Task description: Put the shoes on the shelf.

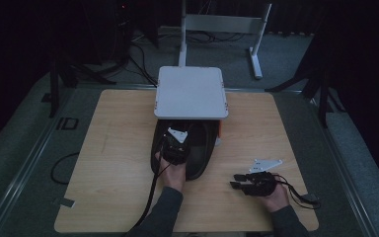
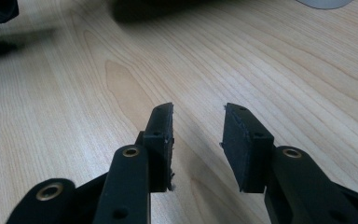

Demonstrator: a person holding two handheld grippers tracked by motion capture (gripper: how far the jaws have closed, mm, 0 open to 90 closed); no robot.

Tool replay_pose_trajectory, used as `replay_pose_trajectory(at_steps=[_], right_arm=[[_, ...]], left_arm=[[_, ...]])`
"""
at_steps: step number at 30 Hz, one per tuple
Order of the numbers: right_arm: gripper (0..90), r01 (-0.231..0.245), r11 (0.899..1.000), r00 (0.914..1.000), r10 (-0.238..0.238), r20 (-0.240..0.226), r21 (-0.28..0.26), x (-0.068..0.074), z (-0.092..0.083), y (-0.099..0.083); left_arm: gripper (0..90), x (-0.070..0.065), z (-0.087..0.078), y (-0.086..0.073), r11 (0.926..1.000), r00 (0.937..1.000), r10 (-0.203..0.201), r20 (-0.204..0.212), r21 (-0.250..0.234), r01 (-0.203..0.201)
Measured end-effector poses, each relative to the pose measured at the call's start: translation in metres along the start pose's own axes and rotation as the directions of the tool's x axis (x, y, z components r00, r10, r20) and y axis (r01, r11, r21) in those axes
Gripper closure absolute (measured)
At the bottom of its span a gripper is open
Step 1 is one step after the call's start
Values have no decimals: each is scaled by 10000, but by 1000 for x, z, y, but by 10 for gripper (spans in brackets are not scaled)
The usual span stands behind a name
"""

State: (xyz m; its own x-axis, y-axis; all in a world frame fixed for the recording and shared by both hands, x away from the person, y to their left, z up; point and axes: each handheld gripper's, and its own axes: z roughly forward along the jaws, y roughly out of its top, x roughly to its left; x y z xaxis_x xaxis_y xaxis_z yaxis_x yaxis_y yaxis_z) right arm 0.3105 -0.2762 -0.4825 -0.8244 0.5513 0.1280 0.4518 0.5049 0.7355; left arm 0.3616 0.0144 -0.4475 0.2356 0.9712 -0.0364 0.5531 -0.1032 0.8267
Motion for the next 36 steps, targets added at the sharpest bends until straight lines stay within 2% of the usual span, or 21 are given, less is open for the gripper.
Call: replay_pose_trajectory(at_steps=[3,7,10,18,27,30,36], right_arm=[[627,6,10000,10000,-6,-7,2,0,0,0],[627,14,10000,10000,-14,-10,11,0,0,0],[627,5,10000,10000,-5,-23,-8,0,0,0],[627,13,10000,10000,-13,-28,-22,-1,0,0],[628,-134,9999,9999,134,0,-96,-4,-1,-2],[629,-143,9998,9999,143,2,-103,-3,-1,-2],[628,-123,9999,9999,123,-4,-72,-3,0,-2]], left_arm=[[750,-2,2,1,9999,9999,-71,-81,-80,70],[749,-3,8,4,9993,9994,-355,-38,-84,354],[749,-6,11,5,9997,9994,-239,-241,-87,237],[748,-14,20,12,9988,9965,-403,-739,-308,382],[748,-15,28,19,9973,9933,-576,-1003,-513,527],[748,-16,30,21,9977,9926,-519,-1096,-500,466],[747,-15,34,25,9967,9916,-637,-1122,-566,576]])
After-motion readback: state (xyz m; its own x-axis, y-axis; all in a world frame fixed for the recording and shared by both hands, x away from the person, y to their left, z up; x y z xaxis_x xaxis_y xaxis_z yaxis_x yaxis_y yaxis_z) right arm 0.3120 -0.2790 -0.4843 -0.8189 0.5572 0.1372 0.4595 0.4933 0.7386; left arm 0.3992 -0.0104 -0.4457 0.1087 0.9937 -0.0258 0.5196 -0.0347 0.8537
